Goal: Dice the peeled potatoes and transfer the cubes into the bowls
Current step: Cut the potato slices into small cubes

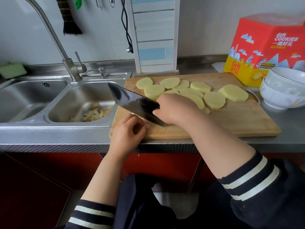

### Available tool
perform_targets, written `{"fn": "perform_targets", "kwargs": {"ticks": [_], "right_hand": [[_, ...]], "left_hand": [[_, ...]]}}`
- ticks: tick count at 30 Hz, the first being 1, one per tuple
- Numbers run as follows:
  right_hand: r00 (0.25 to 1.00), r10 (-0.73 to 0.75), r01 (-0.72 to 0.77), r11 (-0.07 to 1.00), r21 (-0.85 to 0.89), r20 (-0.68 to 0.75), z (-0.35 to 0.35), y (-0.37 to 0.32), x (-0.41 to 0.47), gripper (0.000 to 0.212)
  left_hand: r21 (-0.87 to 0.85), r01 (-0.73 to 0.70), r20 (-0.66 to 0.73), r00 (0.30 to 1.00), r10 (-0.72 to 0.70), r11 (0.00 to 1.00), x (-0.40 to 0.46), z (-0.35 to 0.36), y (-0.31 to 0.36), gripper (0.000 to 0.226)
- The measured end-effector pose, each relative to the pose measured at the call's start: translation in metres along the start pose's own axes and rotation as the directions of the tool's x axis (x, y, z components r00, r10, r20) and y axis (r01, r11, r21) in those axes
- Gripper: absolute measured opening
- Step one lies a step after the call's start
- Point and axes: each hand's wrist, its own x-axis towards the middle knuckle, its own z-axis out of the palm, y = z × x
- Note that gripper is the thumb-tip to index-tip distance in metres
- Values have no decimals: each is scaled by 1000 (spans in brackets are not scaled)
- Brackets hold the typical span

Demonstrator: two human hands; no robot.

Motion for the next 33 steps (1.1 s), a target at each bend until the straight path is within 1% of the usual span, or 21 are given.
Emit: {"fn": "perform_targets", "kwargs": {"ticks": [3, 5, 7, 9, 12, 14, 16, 18, 20, 23, 27, 31, 33], "right_hand": [[999, 19, -18, 999, 31, -30, -2, 8, -5, 24], [999, 45, -44, 998, 39, -27, -4, 11, -9, 30], [998, 68, -67, 996, 52, -14, -4, 14, -13, 30], [997, 82, -81, 994, 69, -8, -2, 15, -16, 29], [996, 93, -91, 992, 85, -18, -2, 16, -21, 32], [996, 87, -83, 992, 93, -35, -5, 16, -21, 33], [996, 71, -65, 991, 121, -48, -10, 14, -21, 32], [998, 52, -47, 986, 157, -29, -13, 12, -21, 27], [1000, 26, -28, 979, 202, 13, -14, 7, -21, 21], [996, -6, -14, 973, 229, 88, -11, 0, -17, 19], [979, -6, -42, 973, 228, 206, -3, -3, -4, 24], [977, 42, -86, 974, 211, 207, -6, 7, 9, 26], [980, 78, -115, 973, 200, 183, -9, 15, 15, 26]], "left_hand": [[18, 22, -12, 1000, -22, 1000, 2, 1, 6, 12], [47, 19, -18, 1000, -19, 999, 4, 1, 10, 11], [55, 21, -21, 1000, -20, 998, 3, 3, 8, 10], [34, 65, -40, 997, -64, 997, -2, 3, 3, 11], [32, 169, -70, 984, -166, 985, -8, 0, -1, 17], [45, 188, -97, 978, -183, 981, -9, -4, 1, 18], [27, 208, -163, 966, -201, 978, -7, -11, 2, 13], [2, 215, -218, 953, -209, 977, -5, -16, 2, 6], [1, 186, -254, 951, -179, 983, -6, -18, 3, 3], [0, 152, -291, 945, -146, 988, -8, -18, 4, 4], [-6, 236, -263, 937, -230, 972, -7, -16, 0, 8], [-98, 342, -212, 911, -355, 935, -1, -16, -3, 13], [-132, 367, -193, 902, -387, 921, 7, -17, -3, 16]]}}
